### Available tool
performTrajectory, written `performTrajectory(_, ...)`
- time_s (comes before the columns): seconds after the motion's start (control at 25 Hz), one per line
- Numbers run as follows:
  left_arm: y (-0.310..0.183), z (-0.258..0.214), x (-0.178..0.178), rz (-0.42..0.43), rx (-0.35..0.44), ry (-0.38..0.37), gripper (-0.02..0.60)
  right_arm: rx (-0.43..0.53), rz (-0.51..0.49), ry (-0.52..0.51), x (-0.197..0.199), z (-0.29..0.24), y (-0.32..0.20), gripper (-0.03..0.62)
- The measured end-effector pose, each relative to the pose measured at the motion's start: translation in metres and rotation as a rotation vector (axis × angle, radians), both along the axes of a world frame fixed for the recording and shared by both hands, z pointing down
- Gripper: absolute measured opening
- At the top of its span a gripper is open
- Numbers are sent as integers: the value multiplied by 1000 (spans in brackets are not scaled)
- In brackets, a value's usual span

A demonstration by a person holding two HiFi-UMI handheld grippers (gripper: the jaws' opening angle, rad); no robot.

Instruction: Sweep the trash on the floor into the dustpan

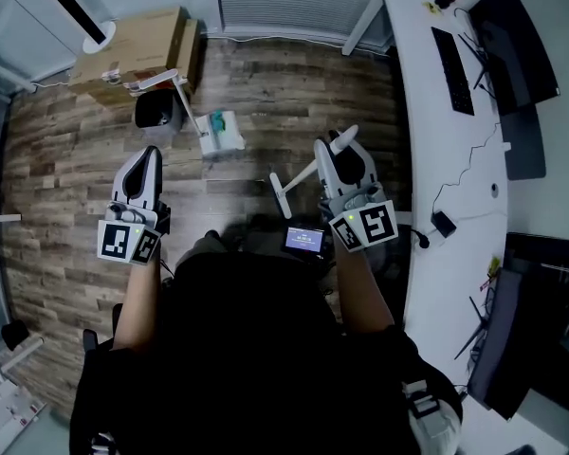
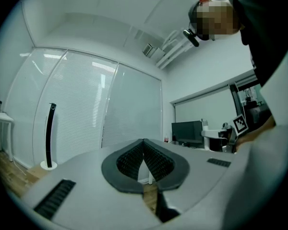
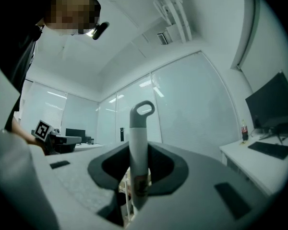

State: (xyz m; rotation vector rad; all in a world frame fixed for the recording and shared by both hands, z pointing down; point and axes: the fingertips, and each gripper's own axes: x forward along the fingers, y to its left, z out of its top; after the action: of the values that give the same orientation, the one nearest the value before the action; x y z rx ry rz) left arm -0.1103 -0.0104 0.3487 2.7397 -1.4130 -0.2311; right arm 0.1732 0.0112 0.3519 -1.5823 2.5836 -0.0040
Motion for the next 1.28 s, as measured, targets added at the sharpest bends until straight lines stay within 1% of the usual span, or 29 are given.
performTrajectory(0.16,13,12,-10,22,-20,-46,-6,-28,27,16,-8,9,21,92)
performTrajectory(0.36,34,13,-35,62,-15,-40,-5,-34,82,20,-30,5,44,94)
performTrajectory(0.56,58,17,-74,33,-11,-54,-5,-19,101,60,-65,-6,70,93)
performTrajectory(0.64,67,23,-89,22,-21,-45,-5,-23,117,53,-75,-6,78,92)
performTrajectory(0.8,81,35,-118,-4,-42,-29,-6,-49,149,-1,-83,-7,90,94)
performTrajectory(0.92,90,45,-131,-12,-57,-26,-5,-63,158,-7,-87,-7,99,92)
performTrajectory(1.04,96,55,-135,5,-76,-13,-6,-69,149,-28,-93,-7,106,94)
performTrajectory(1.08,99,57,-134,15,-92,7,-6,-72,140,-37,-95,-7,108,94)
performTrajectory(1.16,106,52,-130,31,-117,74,-5,-77,112,-67,-98,-5,111,94)
performTrajectory(1.2,109,46,-127,31,-112,96,-5,-75,96,-83,-98,-5,111,94)
performTrajectory(1.28,111,38,-121,18,-88,94,-5,-67,64,-99,-97,-6,113,94)
